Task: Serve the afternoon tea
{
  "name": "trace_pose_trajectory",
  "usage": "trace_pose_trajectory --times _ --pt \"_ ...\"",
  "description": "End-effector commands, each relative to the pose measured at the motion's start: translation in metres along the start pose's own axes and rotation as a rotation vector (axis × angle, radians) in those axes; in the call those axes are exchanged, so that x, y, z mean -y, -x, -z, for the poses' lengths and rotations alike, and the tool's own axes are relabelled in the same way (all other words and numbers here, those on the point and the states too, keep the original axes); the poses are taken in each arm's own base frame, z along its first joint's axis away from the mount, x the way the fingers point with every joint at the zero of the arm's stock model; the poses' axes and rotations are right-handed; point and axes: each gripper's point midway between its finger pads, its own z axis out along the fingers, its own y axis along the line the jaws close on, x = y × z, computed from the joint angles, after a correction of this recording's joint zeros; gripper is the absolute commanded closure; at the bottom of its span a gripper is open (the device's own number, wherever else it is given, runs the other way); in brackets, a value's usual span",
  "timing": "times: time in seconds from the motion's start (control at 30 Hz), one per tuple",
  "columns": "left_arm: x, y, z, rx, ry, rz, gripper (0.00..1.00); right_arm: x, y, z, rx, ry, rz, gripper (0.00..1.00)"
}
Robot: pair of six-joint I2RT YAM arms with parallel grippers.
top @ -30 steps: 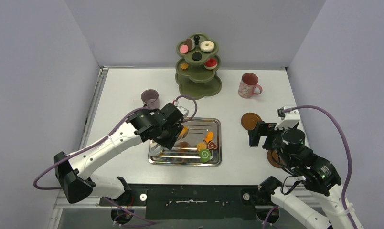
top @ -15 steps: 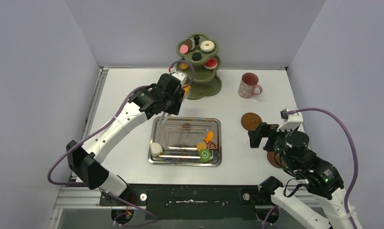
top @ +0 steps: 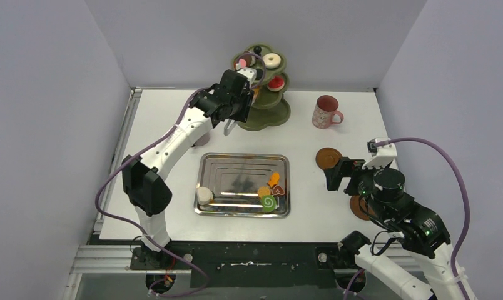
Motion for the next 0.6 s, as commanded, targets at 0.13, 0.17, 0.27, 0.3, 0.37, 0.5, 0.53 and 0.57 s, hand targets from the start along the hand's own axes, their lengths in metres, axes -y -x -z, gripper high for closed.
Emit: trace_pose_trajectory --times 0.13,0.17,0.27,0.3,0.37,0.5,0.53,0.57 --pt "0.002 0.049 0.0 0.149 -0.026 0.036 0.66 -0.011 0.028 0.001 0.074 0.032 -0.034 0.0" --pt "0.001 0.048 -0.002 0.149 -0.021 0.037 0.66 -0.011 0.028 0.001 0.075 0.03 -0.036 0.0" --pt "-0.002 0.048 -0.009 0.151 -0.014 0.043 0.66 -0.01 0.027 0.002 0.075 0.029 -0.037 0.0" --pt "-0.003 0.049 -0.012 0.154 -0.012 0.045 0.66 -0.01 0.027 0.002 0.076 0.029 -0.039 0.0" --pt "-0.004 0.048 -0.017 0.153 -0.005 0.044 0.66 -0.01 0.027 0.003 0.075 0.03 -0.041 0.0" --pt "-0.007 0.047 -0.024 0.153 0.011 0.027 0.64 -0.009 0.028 0.004 0.078 0.028 -0.043 0.0" --pt "-0.007 0.047 -0.026 0.153 0.013 0.027 0.64 -0.009 0.028 0.004 0.08 0.025 -0.042 0.0" --pt "-0.007 0.047 -0.028 0.154 0.012 0.027 0.63 -0.008 0.029 0.005 0.083 0.025 -0.044 0.0"
